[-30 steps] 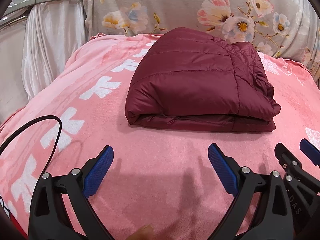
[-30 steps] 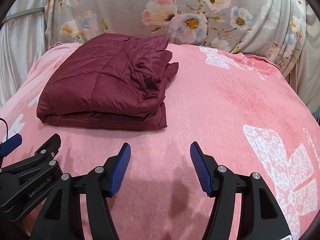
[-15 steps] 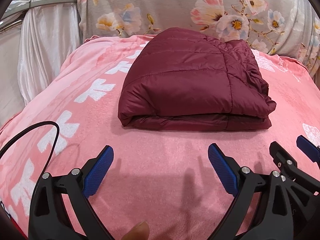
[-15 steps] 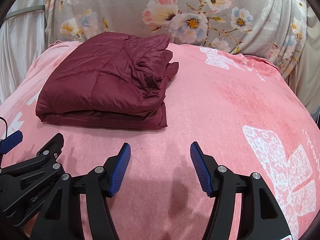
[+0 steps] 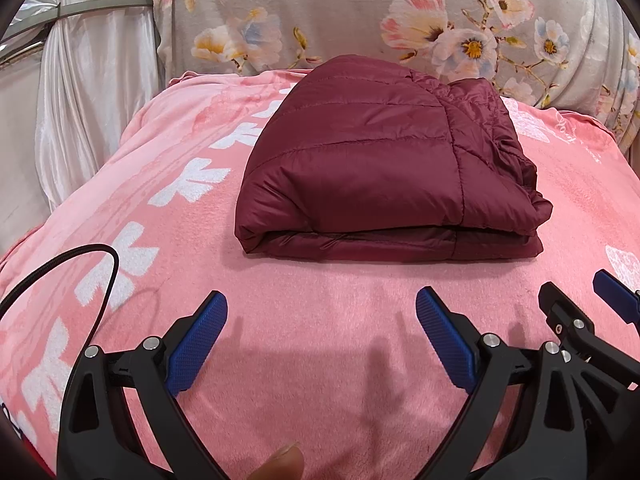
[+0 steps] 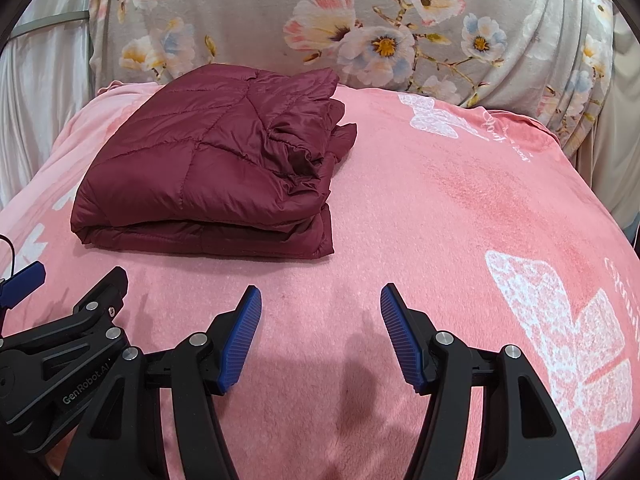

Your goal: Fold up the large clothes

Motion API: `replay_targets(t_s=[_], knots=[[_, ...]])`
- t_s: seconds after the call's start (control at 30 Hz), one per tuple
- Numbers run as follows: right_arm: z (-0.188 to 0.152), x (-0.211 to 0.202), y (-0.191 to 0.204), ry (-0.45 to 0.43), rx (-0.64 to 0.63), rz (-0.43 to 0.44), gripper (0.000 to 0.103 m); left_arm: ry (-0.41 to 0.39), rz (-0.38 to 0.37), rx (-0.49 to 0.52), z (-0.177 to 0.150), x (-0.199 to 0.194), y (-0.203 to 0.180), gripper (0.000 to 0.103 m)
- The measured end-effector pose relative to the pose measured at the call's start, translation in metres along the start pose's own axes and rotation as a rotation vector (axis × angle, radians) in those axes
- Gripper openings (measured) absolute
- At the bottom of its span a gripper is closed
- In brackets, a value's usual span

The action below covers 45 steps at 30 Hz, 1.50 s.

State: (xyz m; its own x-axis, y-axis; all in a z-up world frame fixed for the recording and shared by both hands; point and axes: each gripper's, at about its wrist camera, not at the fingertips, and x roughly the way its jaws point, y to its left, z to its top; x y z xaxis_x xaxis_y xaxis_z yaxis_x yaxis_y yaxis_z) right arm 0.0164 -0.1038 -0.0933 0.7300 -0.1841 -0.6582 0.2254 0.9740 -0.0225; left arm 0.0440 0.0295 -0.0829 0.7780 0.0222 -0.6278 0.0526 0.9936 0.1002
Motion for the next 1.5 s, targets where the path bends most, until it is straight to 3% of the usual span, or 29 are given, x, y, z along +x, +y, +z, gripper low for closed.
replay_targets(t_s=[1.5], knots=[[-0.0006,0.0003,-0.003,-0.001,-0.003,-0.002,0.061,0.009,-0.01,0.013,0.0003,0.0017,-0.0033,0.089]])
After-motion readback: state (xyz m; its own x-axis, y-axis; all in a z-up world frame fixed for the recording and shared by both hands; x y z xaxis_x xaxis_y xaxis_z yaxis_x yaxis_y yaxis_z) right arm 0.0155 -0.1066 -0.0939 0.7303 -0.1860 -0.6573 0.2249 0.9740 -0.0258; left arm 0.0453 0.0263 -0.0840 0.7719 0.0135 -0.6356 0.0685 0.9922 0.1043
